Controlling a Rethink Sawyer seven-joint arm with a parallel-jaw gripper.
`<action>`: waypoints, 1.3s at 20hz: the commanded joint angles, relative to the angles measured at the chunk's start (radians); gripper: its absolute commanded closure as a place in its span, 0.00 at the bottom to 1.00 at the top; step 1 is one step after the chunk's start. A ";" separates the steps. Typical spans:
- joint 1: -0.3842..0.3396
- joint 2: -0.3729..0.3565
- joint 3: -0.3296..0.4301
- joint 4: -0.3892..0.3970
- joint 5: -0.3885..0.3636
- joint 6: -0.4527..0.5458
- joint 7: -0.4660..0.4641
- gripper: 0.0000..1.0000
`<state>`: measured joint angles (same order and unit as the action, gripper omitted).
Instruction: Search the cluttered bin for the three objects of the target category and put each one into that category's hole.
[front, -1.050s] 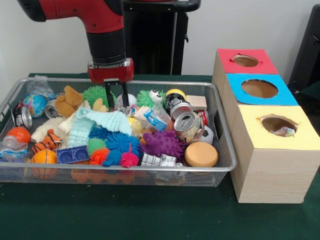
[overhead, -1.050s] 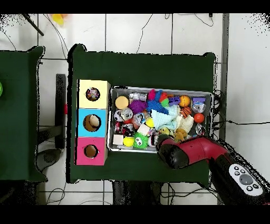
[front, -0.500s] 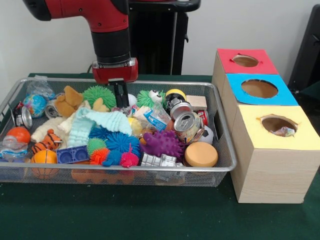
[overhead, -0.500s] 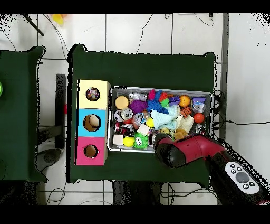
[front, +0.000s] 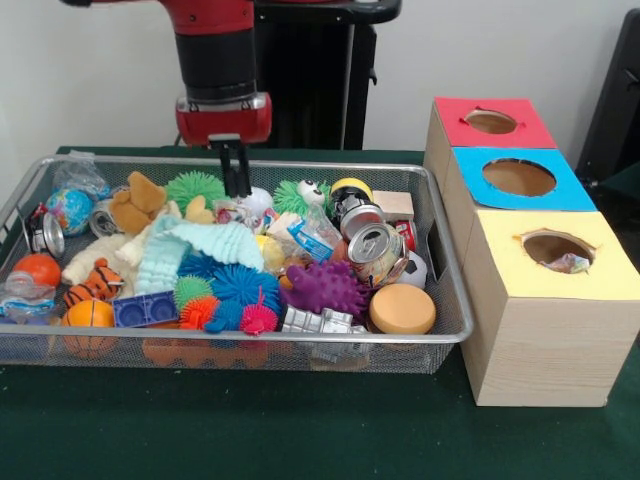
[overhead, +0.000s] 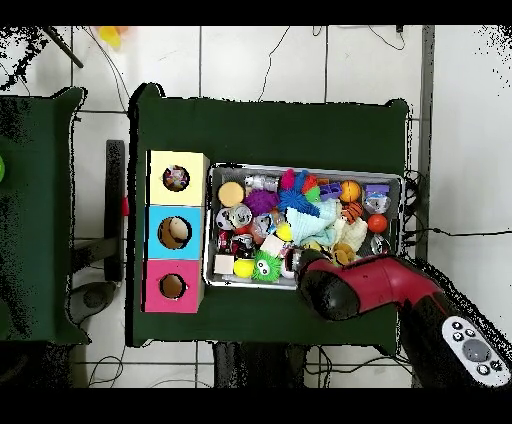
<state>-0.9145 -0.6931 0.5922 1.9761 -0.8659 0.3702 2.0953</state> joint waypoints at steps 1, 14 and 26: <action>-0.056 -0.178 0.117 0.056 0.122 0.161 -0.219 1.00; -0.058 -0.180 0.134 0.060 0.081 0.097 -0.177 1.00; -0.045 -0.107 0.087 0.068 0.027 0.041 -0.127 0.00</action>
<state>-0.9583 -0.8357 0.6695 2.0190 -0.7598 0.4288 2.0953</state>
